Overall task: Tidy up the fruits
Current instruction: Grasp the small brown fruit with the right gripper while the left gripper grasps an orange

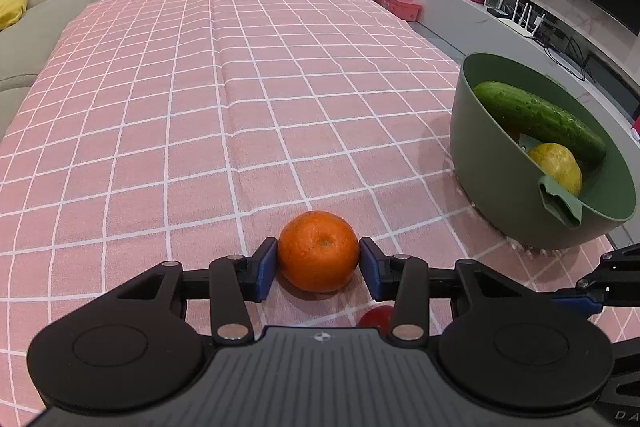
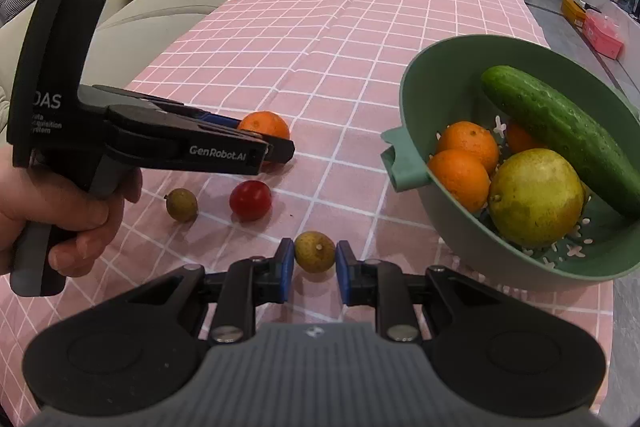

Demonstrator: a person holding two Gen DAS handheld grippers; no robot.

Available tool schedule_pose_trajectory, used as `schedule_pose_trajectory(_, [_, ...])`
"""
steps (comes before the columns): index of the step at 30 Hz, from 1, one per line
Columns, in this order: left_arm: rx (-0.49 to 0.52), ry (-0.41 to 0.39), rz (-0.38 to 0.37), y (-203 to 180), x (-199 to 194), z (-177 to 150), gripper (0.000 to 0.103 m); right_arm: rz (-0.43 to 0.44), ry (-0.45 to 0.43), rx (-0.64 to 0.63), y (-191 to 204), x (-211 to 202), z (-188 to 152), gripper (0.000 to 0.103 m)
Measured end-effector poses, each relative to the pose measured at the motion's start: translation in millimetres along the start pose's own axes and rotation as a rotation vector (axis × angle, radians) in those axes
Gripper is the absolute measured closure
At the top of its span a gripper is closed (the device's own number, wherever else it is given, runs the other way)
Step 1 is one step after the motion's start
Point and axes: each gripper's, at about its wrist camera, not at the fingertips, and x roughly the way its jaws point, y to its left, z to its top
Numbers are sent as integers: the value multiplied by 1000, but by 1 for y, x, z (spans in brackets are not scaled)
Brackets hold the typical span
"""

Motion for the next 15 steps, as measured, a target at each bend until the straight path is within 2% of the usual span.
schedule_pose_trajectory(7, [-27,9,-7,2,-13,-1,54,-2,-8,-2,2,-3,3,85])
schedule_pose_trajectory(15, [-47,-31,22,-2,-50,0,54,21,-45,-4,4,-21,8,85])
